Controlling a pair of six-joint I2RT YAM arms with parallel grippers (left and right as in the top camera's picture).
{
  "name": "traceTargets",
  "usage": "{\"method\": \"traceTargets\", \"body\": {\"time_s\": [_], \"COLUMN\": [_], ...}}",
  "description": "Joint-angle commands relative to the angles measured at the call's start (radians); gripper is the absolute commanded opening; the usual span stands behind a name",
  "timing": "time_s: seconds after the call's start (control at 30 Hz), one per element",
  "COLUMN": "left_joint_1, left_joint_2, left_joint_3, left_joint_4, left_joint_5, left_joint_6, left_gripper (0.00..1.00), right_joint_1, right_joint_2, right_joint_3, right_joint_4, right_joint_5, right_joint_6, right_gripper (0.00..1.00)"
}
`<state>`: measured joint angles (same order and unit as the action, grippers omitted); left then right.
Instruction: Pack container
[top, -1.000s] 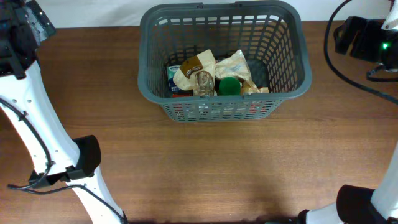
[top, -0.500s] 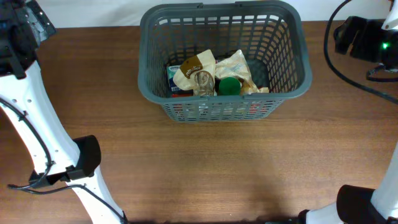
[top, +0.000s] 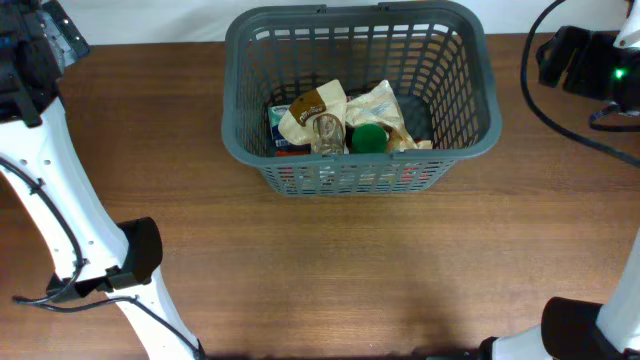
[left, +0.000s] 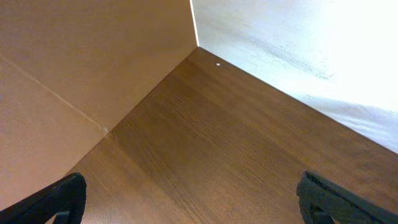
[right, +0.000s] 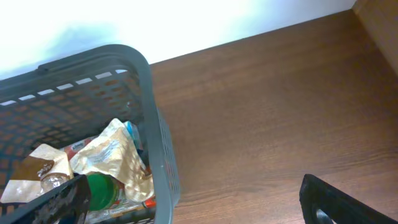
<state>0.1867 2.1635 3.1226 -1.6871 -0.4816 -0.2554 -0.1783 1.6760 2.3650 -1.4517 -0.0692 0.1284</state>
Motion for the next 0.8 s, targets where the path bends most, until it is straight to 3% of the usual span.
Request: {"method": "traceTargets", "body": {"time_s": [0.0,0.47,0.77], "left_joint_1": [0.004,0.004,0.004], "left_joint_2": [0.002,0.002,0.002], "left_joint_3": [-0.001,-0.001,-0.001], "left_joint_4": [0.0,0.0,0.0], "left_joint_5": [0.0,0.0,0.0], "left_joint_6": [-0.013,-0.013,-0.013], "left_gripper": [0.99,0.99,0.99], "right_joint_1": [-0.006,-0.005,0.027], "right_joint_2": [-0.055,-0.366,-0.711], "right_joint_3": [0.01,-0.056,-0.494], "right_joint_4": [0.001,0.051,0.3], "right_joint_5": [0.01,0.063,0.063], "right_joint_6": [0.003,-0.053,-0.171], "right_gripper": [0.99,0.99,0.99]}}
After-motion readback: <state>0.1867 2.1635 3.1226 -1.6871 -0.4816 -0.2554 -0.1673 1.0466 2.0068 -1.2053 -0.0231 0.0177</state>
